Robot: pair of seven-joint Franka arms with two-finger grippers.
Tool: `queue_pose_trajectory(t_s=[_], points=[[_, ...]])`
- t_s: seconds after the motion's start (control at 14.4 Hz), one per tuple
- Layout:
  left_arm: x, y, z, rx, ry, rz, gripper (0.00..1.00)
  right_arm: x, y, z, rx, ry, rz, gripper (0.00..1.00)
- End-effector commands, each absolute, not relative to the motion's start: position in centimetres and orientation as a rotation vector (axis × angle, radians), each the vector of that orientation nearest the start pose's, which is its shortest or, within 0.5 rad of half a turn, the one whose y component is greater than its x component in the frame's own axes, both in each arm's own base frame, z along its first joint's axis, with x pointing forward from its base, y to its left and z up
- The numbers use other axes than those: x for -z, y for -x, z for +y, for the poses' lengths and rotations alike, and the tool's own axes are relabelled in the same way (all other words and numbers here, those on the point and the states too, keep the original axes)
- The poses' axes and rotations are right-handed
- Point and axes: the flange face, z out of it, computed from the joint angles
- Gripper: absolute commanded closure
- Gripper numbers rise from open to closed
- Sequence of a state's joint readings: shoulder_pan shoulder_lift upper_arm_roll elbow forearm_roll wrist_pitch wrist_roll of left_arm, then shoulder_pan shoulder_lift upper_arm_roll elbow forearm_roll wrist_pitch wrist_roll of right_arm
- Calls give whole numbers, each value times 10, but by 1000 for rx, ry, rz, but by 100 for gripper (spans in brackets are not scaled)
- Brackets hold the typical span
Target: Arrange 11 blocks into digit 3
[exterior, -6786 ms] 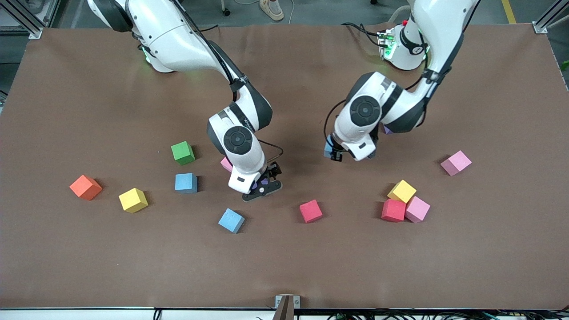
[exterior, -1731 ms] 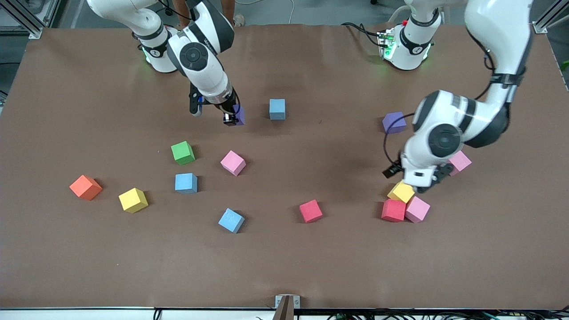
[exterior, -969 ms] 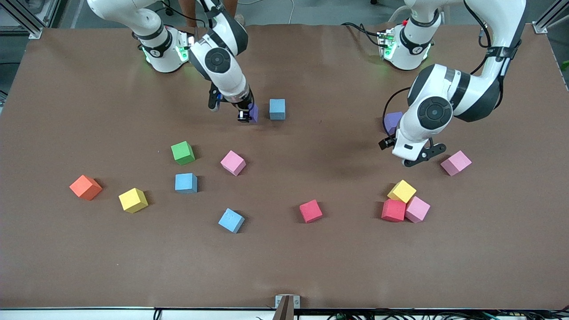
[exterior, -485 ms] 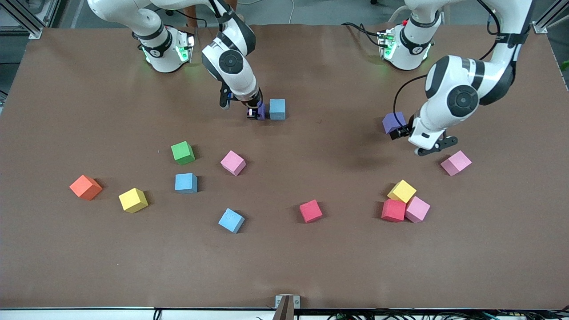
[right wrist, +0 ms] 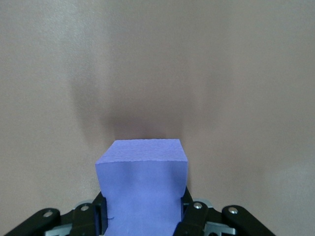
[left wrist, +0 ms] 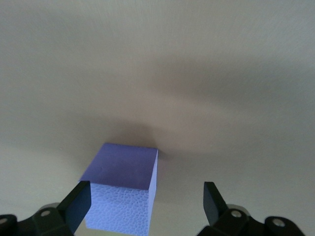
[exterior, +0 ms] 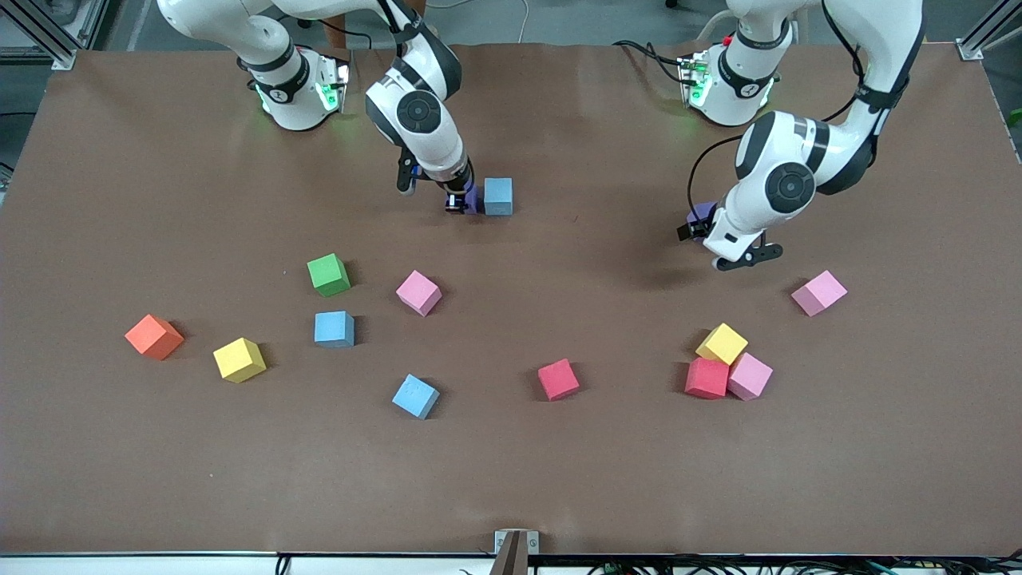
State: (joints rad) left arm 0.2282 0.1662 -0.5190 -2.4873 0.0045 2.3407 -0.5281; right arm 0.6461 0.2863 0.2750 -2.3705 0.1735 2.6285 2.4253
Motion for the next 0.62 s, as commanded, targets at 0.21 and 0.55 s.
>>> queue_pose_trajectory(t_s=[0.21,0.55], points=[[-210,-414,-133,-460,3033,-279,0,-203,-306,412,-262,2090,2374,100],[-215,-414,-124,-466,2970,-192,0,-200,-308,416,-267,2085,2382,100]])
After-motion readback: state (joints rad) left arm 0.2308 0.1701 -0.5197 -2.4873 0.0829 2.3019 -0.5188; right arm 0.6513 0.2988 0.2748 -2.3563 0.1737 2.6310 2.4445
